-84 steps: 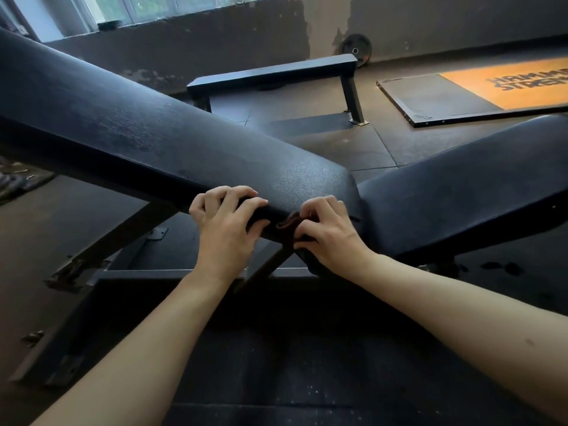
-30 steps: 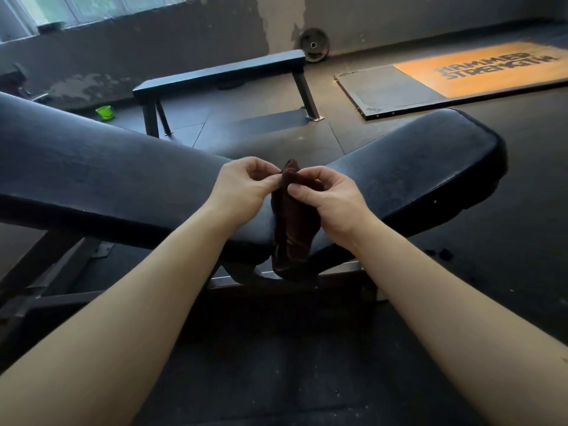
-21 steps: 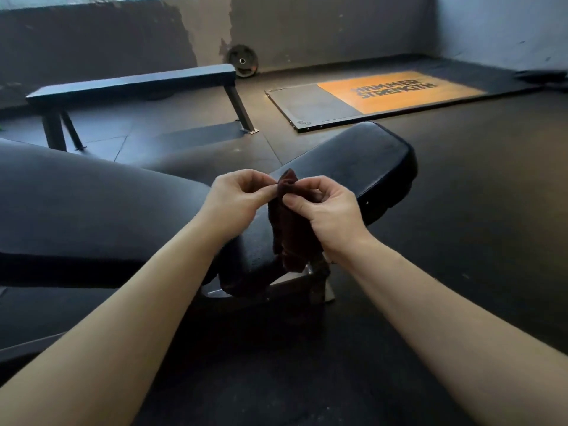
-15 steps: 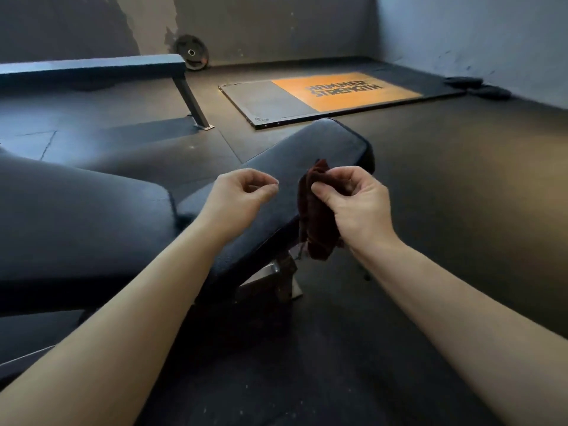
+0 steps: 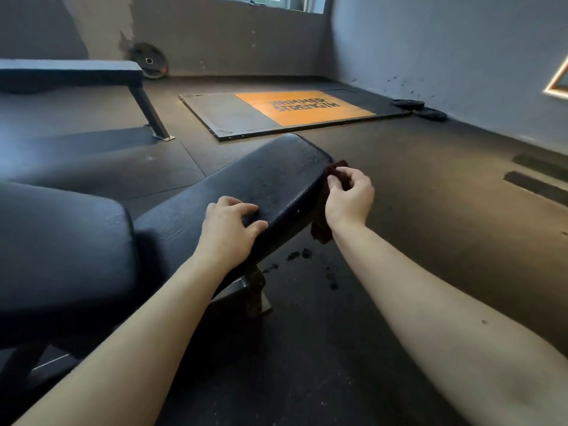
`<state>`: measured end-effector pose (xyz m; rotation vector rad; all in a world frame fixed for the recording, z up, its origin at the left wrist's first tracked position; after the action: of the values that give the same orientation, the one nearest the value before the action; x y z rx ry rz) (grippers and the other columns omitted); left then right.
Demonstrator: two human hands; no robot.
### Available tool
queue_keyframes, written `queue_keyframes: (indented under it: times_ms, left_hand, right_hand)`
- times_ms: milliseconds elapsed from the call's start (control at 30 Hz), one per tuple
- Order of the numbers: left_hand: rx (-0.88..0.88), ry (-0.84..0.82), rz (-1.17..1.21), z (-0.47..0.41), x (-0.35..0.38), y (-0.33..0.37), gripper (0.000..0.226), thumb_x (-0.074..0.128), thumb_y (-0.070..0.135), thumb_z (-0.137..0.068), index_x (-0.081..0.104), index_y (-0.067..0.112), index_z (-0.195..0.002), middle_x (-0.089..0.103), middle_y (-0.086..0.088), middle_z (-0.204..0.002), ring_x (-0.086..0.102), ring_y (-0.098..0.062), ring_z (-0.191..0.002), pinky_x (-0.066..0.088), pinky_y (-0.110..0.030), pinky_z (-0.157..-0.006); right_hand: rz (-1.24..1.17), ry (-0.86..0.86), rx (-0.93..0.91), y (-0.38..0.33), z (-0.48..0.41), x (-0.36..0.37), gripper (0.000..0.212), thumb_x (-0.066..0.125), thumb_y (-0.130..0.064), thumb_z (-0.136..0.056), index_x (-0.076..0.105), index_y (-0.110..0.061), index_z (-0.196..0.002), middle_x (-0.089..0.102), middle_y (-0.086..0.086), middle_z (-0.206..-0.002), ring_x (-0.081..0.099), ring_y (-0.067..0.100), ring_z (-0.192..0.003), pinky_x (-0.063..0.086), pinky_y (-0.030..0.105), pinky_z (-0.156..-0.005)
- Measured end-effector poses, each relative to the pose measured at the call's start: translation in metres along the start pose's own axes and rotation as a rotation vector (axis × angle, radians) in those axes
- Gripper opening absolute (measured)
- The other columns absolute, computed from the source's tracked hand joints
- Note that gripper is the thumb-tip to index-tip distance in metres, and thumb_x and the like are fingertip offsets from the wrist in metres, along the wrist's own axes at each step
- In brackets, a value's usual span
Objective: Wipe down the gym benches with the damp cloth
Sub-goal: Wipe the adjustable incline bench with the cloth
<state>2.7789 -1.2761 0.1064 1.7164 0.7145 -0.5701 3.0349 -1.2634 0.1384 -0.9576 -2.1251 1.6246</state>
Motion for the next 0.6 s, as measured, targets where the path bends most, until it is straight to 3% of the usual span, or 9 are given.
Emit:
queue_keyframes:
  times_ms: [100, 200, 467, 600]
  left_hand:
    - [0.015, -0.019, -0.032, 0.000, -0.002, -0.005, 0.043, 0.076, 0.045, -0.087, 0.071, 0.027, -0.126, 0.054, 0.003, -0.128, 0.043, -0.022, -0.128, 0.039, -0.044, -0.113]
    - [0.011, -0.062, -0.037, -0.001, -0.004, -0.013, 0.044, 0.080, 0.046, -0.083, 0.073, 0.029, -0.123, 0.054, 0.005, -0.123, 0.051, -0.025, -0.121, 0.043, -0.046, -0.108]
    - [0.016, -0.052, 0.027, -0.002, -0.003, -0.020, 0.041, 0.084, 0.043, -0.079, 0.075, 0.031, -0.118, 0.053, 0.009, -0.119, 0.055, -0.022, -0.114, 0.046, -0.045, -0.106]
    - [0.011, -0.040, 0.056, -0.001, -0.003, -0.019, 0.040, 0.084, 0.042, -0.079, 0.076, 0.032, -0.116, 0.054, 0.010, -0.119, 0.055, -0.020, -0.115, 0.046, -0.043, -0.106]
  right_hand:
    - [-0.052, 0.023, -0.008, 0.003, 0.003, 0.001, 0.011, 0.068, -0.016, -0.097, 0.067, -0.020, -0.108, 0.058, -0.002, -0.118, 0.058, 0.012, -0.106, 0.047, 0.023, -0.096]
    - [-0.098, 0.029, 0.003, 0.005, 0.003, 0.001, 0.011, 0.069, -0.017, -0.096, 0.067, -0.022, -0.106, 0.057, -0.003, -0.116, 0.057, 0.007, -0.101, 0.048, 0.024, -0.095]
    - [-0.143, -0.097, -0.004, 0.027, 0.052, 0.022, 0.015, 0.073, -0.010, -0.091, 0.065, -0.022, -0.091, 0.060, -0.004, -0.107, 0.057, -0.007, -0.093, 0.047, 0.013, -0.090]
    - [-0.219, 0.076, 0.046, 0.021, -0.008, 0.005, 0.015, 0.076, -0.012, -0.087, 0.068, -0.025, -0.086, 0.068, 0.002, -0.104, 0.065, 0.009, -0.093, 0.055, 0.032, -0.095]
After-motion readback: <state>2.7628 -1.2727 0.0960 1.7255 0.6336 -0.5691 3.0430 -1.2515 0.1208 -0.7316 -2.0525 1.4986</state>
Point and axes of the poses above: each hand's wrist, its own z-axis away from the middle knuckle, its own x-axis out of the palm, y = z × x, the point moved 8 cm from there along -z, towards the middle knuckle
